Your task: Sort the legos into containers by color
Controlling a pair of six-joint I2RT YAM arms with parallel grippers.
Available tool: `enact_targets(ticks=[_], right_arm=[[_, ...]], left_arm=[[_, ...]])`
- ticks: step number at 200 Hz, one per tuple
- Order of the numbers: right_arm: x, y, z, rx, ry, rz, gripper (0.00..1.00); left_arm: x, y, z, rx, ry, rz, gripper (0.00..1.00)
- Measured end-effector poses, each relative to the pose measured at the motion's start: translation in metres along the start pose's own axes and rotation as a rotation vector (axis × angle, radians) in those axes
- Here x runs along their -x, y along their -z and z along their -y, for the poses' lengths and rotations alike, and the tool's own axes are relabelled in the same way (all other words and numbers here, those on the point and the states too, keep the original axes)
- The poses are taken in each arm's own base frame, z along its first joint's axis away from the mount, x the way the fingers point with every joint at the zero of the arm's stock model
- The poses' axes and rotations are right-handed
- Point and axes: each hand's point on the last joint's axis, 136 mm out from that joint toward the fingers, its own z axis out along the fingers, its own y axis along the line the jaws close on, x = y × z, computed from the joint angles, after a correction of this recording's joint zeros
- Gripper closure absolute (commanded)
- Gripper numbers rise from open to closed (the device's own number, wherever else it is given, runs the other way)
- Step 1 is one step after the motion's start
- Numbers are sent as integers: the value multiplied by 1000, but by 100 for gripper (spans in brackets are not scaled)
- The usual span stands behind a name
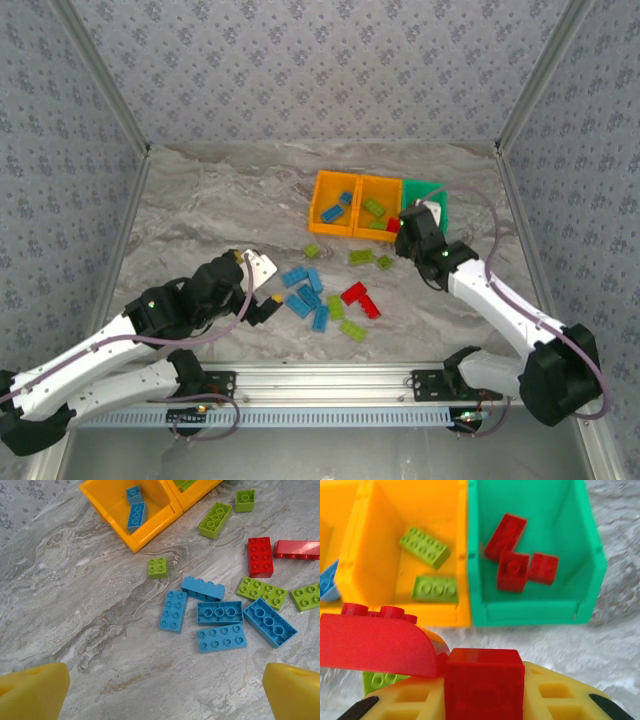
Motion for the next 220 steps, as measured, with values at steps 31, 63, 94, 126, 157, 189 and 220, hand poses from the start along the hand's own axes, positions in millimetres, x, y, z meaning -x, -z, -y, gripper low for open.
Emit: enact_targets(ticks=[31, 63, 94, 126, 157, 189, 220], right_arm=[[2, -14, 0, 12, 3, -25, 72], [14, -41, 44, -57, -104, -53, 72], [29, -74, 61, -79, -161, -111, 61], [48, -98, 44, -45, -158, -138, 45], [55, -101, 41, -43, -164, -138, 41], [51, -89, 42, -42, -160, -144, 39], [35, -33, 30, 50, -148, -82, 36]], left_arm=[[0, 0, -1, 7, 0, 0, 1], [0, 0, -1, 8, 0, -2, 1], [-2, -2, -3, 19, -4, -13, 1], [-4, -2, -4, 26, -6, -21, 1], [-7, -2, -5, 33, -10, -33, 1], [-10, -6, -6, 45, -19, -58, 1], [-14, -11, -6, 53, -21, -85, 1]])
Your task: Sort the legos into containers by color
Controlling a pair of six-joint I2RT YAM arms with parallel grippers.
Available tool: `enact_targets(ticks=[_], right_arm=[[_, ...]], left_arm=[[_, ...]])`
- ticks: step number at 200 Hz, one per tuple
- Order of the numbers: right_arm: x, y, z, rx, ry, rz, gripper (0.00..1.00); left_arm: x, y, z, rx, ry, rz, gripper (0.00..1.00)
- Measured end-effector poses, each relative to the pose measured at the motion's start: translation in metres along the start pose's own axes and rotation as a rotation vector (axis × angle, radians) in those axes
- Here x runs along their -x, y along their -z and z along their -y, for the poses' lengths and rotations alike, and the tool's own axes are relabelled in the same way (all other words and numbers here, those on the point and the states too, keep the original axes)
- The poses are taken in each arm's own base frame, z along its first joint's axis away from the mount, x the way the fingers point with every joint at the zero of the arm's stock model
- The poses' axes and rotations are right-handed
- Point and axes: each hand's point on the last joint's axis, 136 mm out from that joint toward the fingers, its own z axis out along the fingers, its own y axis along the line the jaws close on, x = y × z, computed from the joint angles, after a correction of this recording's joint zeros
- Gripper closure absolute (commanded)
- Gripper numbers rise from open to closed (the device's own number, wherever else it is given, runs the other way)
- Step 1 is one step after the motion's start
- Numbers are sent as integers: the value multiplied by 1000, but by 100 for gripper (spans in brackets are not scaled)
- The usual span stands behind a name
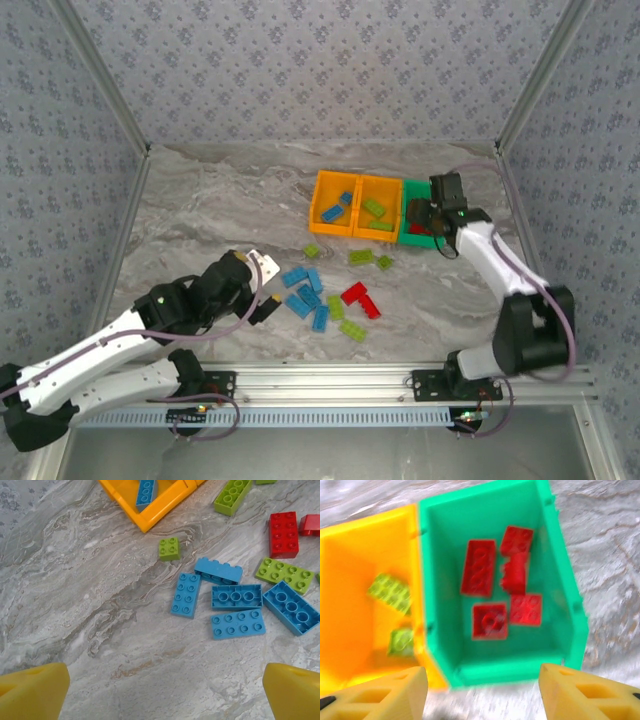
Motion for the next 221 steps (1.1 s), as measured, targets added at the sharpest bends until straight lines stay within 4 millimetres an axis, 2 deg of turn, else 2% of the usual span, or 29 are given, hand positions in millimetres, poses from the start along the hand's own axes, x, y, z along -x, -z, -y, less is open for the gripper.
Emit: enact_targets(ticks=[19, 34, 49, 69, 83, 91, 98, 107, 116, 132, 142, 151, 160, 197, 221], right_arm=[[-29, 41, -24, 128, 39, 39, 36], [-65, 69, -48, 243, 108, 42, 35], [-100, 90, -64, 329, 179, 4, 33], [-132, 106, -74, 382, 243, -63, 30], [-152, 112, -77, 399, 280, -124, 27], [-162, 114, -78, 407, 294, -154, 25], [-170, 116, -78, 413, 303, -180, 24], [-180, 118, -78, 419, 315, -212, 23], [-186, 119, -79, 427, 322, -232, 19], [-194, 122, -81, 445, 326, -259, 7], [-198, 124, -83, 459, 342, -267, 0], [-200, 125, -85, 469, 347, -272, 0], [-201, 126, -87, 479, 353, -272, 0], [-196, 126, -99, 520, 353, -232, 0], [-189, 125, -101, 520, 361, -197, 0]], left_arm=[[0, -1, -1, -2, 52, -5, 1], [7, 1, 0, -21, 143, 17, 1], [27, 5, 3, -57, 265, 82, 1], [56, 0, 9, -100, 379, 119, 1], [75, -15, 12, -99, 421, 110, 1], [82, -30, 14, -93, 434, 86, 1], [88, -44, 14, -88, 448, 63, 1], [88, -72, 16, -87, 469, 6, 1], [83, -98, 14, -82, 492, -50, 1], [62, -146, 6, -60, 530, -172, 1], [49, -166, 2, -45, 536, -233, 1], [40, -183, 2, -45, 529, -284, 2], [37, -195, 6, -55, 513, -317, 4], [47, -235, 14, -99, 450, -360, 12], [38, -253, 14, -106, 435, -399, 20]])
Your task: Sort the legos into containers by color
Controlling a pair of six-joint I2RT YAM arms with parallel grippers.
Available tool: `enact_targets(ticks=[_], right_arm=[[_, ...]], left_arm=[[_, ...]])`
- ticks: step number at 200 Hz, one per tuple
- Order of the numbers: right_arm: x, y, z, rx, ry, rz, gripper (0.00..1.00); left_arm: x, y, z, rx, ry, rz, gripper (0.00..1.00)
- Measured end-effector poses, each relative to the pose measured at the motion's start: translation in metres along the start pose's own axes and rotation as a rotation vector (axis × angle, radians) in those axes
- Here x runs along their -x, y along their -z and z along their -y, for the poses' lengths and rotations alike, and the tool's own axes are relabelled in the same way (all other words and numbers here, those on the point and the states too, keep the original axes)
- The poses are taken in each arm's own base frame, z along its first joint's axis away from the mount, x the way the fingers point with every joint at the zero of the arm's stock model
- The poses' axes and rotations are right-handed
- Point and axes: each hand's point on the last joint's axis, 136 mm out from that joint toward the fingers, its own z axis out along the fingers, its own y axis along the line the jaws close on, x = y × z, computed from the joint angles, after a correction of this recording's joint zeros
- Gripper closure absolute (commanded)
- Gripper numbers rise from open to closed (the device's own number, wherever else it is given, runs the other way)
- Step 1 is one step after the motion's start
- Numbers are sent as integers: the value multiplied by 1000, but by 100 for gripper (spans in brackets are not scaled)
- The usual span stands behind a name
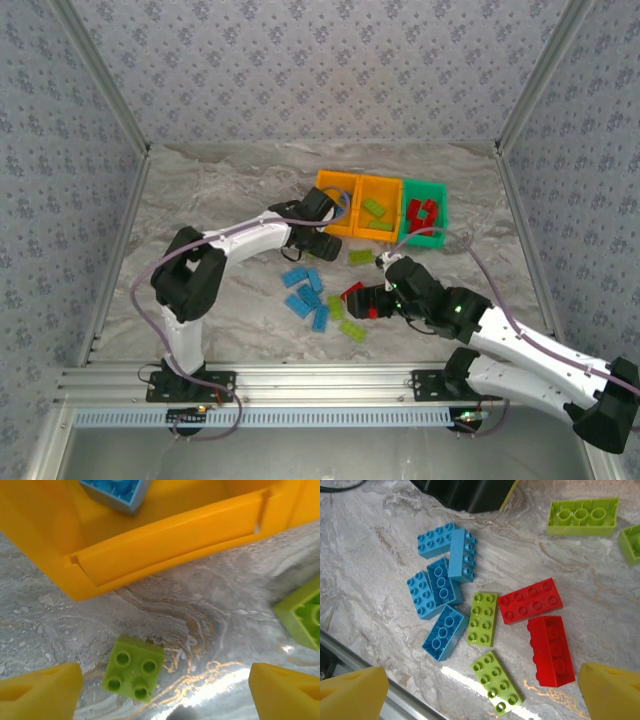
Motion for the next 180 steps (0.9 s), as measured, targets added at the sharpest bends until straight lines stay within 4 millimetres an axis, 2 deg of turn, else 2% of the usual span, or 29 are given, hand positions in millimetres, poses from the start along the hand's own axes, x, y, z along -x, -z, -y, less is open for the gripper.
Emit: enact_targets(ticks=[19, 56, 65, 93, 121, 145, 168, 180], right_arm=[[5, 0, 2, -11, 0, 22, 0], [13, 1, 5, -17, -8, 52, 0], [14, 1, 6, -20, -11, 54, 0], [15, 2, 9, -32, -16, 62, 0], [16, 2, 10, -35, -20, 68, 0], [20, 8, 9, -24, -30, 91, 0], [30, 22, 10, -19, -55, 160, 0], [35, 31, 12, -22, -67, 203, 0]], left_arm=[[-8, -12, -5, 10, -13, -41, 26], [-21, -28, -11, 36, -53, -94, 51], [-23, -30, -11, 38, -50, -101, 53], [-22, -30, -10, 33, -54, -98, 68], [-21, -26, -6, 18, -59, -94, 70], [-19, -3, 7, -11, -85, -69, 70], [0, 44, 48, -74, -159, 42, 70], [17, 70, 74, -121, -200, 119, 70]])
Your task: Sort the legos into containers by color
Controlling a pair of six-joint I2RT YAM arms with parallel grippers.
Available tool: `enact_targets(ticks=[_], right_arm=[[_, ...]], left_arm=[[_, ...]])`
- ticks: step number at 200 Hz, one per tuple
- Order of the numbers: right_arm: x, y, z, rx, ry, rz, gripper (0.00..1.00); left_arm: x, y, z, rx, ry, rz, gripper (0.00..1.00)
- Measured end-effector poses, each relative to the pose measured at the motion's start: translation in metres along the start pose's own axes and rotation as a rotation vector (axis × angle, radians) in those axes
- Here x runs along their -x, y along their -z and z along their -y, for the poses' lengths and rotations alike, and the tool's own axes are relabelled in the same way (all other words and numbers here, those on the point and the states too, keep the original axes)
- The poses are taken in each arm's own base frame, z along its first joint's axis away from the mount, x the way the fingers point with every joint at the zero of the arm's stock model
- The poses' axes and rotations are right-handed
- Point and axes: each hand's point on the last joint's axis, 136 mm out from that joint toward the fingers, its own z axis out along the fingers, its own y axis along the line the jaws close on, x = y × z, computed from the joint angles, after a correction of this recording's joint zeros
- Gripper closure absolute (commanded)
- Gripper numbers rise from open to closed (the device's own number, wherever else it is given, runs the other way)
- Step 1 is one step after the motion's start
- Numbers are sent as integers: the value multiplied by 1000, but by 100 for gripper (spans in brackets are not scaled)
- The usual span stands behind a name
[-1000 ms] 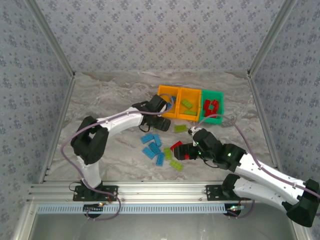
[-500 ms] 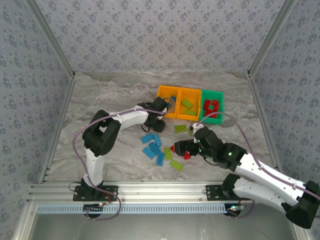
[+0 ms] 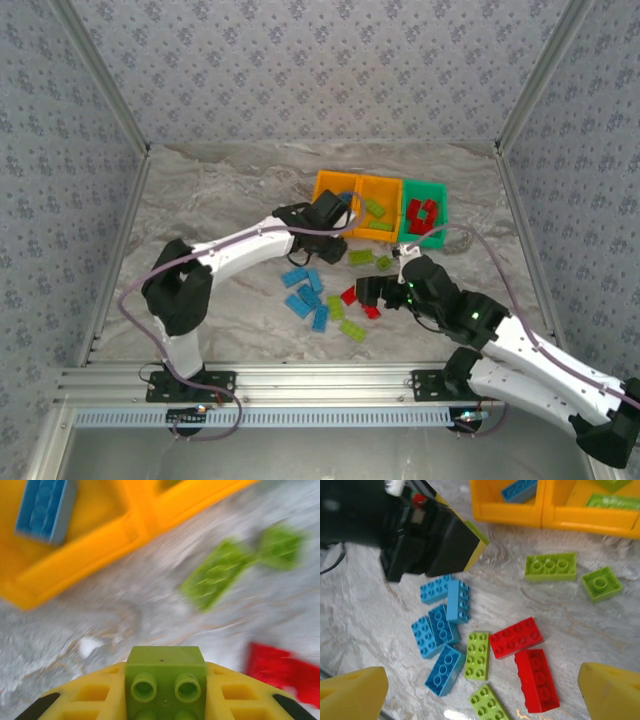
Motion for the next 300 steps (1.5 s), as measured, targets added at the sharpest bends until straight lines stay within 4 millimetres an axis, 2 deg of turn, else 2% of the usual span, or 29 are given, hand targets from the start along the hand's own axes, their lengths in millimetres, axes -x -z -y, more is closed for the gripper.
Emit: enact_targets(ticks=[17, 37, 51, 63, 77, 88, 99, 117, 144, 167, 186, 204, 232, 249, 268, 277, 283, 297, 300], right_arm=[[11, 11, 2, 2, -23, 63, 0], [19, 22, 3, 13, -42, 115, 0], [22, 26, 4, 12, -49, 135, 0], [23, 28, 6, 5, -50, 140, 0], [21, 28, 10, -11, -48, 136, 0], [19, 27, 13, -26, -45, 129, 0], [17, 27, 15, -38, -43, 122, 0], [16, 27, 19, -53, -39, 122, 0], [13, 27, 25, -84, -36, 112, 0], [9, 26, 28, -94, -33, 101, 0], [4, 22, 33, -111, -35, 90, 0], [-1, 18, 41, -144, -43, 73, 0], [-8, 4, 58, -234, -68, 21, 5], [-16, -14, 74, -319, -93, -48, 8], [-28, -37, 93, -412, -139, -137, 9], [-33, -47, 101, -453, -162, -174, 9], [-35, -53, 104, -473, -174, -194, 9], [-36, -67, 110, -514, -206, -225, 10], [-35, -69, 110, -520, -211, -228, 10]], left_arm=[[37, 18, 28, -49, -50, 104, 72], [78, 16, 34, -38, -75, 189, 72], [103, -2, 29, 6, -84, 221, 71], [123, -26, 24, 53, -96, 234, 71], [136, -56, 16, 103, -101, 230, 69], [141, -79, 12, 128, -104, 216, 67], [142, -97, 8, 140, -110, 198, 60], [139, -113, 3, 150, -120, 167, 56], [137, -108, 3, 145, -126, 150, 53], [137, -97, 8, 127, -143, 148, 56], [123, -77, 14, 119, -167, 127, 56], [99, -44, 22, 108, -191, 119, 56], [49, 34, 33, 80, -224, 169, 56], [20, 92, 39, 62, -265, 252, 55], [-14, 145, 51, 29, -359, 340, 51], [-30, 163, 59, 4, -424, 371, 48], [-41, 175, 65, -15, -471, 387, 42], [-64, 191, 69, -45, -570, 395, 38], [-68, 193, 68, -46, -581, 392, 34]])
